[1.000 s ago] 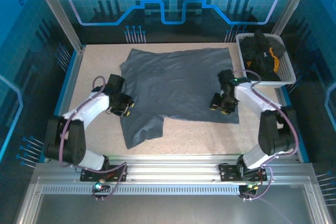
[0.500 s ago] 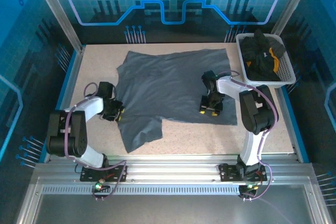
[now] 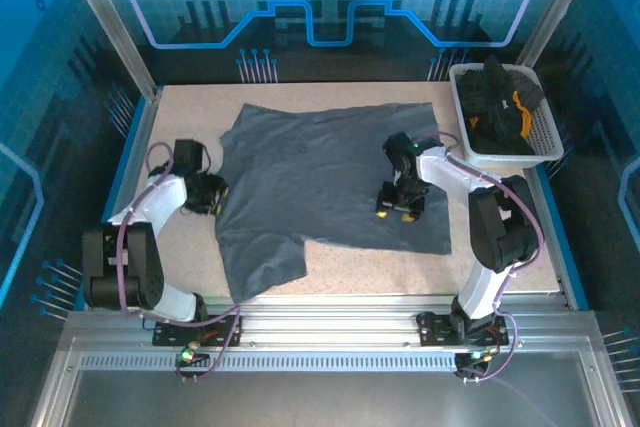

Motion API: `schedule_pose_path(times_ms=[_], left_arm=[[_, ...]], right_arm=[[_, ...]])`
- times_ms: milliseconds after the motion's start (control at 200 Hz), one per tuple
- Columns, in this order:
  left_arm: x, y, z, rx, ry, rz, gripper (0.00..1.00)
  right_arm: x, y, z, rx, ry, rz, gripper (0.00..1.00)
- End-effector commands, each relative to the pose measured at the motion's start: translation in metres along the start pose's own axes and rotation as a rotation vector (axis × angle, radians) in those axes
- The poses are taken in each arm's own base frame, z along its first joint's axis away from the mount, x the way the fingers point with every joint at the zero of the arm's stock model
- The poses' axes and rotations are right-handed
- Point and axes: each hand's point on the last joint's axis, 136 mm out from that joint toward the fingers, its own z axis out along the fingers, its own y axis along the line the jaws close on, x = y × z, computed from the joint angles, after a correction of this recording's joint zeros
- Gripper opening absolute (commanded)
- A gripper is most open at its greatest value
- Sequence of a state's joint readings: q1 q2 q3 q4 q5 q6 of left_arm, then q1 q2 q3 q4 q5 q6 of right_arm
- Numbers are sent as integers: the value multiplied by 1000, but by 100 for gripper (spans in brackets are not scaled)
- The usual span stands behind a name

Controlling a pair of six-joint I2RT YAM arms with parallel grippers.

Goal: Fold and stack the t-shirts

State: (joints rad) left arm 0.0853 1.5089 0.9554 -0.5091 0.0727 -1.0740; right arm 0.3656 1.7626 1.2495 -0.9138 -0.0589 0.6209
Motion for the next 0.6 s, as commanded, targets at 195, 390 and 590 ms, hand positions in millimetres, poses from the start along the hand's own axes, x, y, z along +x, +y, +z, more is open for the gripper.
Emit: schedule_pose_path(times_ms=[195, 390, 590], left_arm=[[-51, -132, 61, 255, 23, -71, 44], [-47, -129, 86, 147, 71, -100, 45], [-48, -107, 83, 54, 26, -83, 48]], right_arm=[[-46, 88, -45, -356, -128, -83, 63], [-45, 88, -45, -356, -126, -50, 63], [-46, 88, -41, -358, -119, -32, 63]])
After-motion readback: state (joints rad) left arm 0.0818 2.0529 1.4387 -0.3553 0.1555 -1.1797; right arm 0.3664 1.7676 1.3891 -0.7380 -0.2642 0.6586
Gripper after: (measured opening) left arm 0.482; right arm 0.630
